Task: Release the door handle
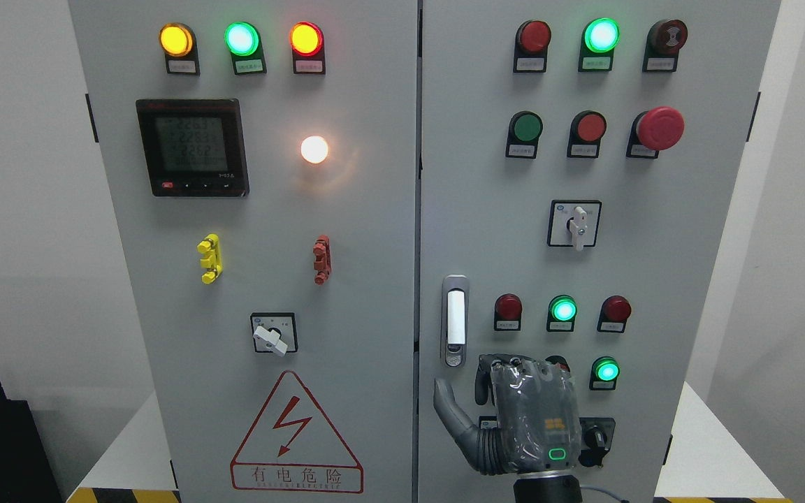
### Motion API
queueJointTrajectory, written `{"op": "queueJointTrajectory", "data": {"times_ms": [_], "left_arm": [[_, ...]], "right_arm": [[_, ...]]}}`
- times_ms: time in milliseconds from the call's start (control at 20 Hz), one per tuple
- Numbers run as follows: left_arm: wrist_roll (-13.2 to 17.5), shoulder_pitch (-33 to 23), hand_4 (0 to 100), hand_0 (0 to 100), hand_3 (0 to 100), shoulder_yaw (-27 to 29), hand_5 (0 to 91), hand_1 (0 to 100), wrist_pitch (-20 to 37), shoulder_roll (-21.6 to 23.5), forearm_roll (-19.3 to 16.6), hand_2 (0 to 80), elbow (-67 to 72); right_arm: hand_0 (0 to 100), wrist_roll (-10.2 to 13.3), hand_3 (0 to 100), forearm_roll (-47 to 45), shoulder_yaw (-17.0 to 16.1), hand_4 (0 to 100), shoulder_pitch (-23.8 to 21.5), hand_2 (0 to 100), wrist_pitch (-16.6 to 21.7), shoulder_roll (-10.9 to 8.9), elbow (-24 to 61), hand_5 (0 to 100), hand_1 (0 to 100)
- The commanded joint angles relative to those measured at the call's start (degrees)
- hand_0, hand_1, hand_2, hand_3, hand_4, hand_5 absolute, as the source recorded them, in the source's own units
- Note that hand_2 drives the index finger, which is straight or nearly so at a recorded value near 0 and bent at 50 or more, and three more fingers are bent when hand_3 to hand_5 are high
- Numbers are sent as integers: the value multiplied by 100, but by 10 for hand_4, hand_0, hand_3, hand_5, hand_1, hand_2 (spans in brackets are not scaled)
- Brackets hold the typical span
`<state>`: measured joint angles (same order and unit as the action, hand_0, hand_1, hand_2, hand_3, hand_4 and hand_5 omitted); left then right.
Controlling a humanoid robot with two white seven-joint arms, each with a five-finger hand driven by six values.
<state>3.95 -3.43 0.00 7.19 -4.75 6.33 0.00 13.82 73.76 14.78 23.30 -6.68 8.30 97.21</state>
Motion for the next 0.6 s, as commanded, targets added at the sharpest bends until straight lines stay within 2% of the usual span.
{"op": "queueJointTrajectory", "data": {"times_ms": [0, 400, 550], "left_arm": [[0, 0, 0, 120, 0, -70, 0, 389, 2, 0, 0, 0, -88], [0, 0, 0, 120, 0, -70, 0, 389, 2, 0, 0, 0, -88], [0, 0, 0, 120, 0, -70, 0, 389, 2, 0, 0, 0, -88]], "right_arm": [[329, -152, 1000, 15, 34, 1000, 306, 1000, -141, 5, 26, 976, 227], [325, -169, 1000, 50, 51, 1000, 333, 1000, -167, 5, 9, 977, 276], [327, -257, 1000, 50, 60, 1000, 341, 1000, -167, 5, 9, 977, 290]]}}
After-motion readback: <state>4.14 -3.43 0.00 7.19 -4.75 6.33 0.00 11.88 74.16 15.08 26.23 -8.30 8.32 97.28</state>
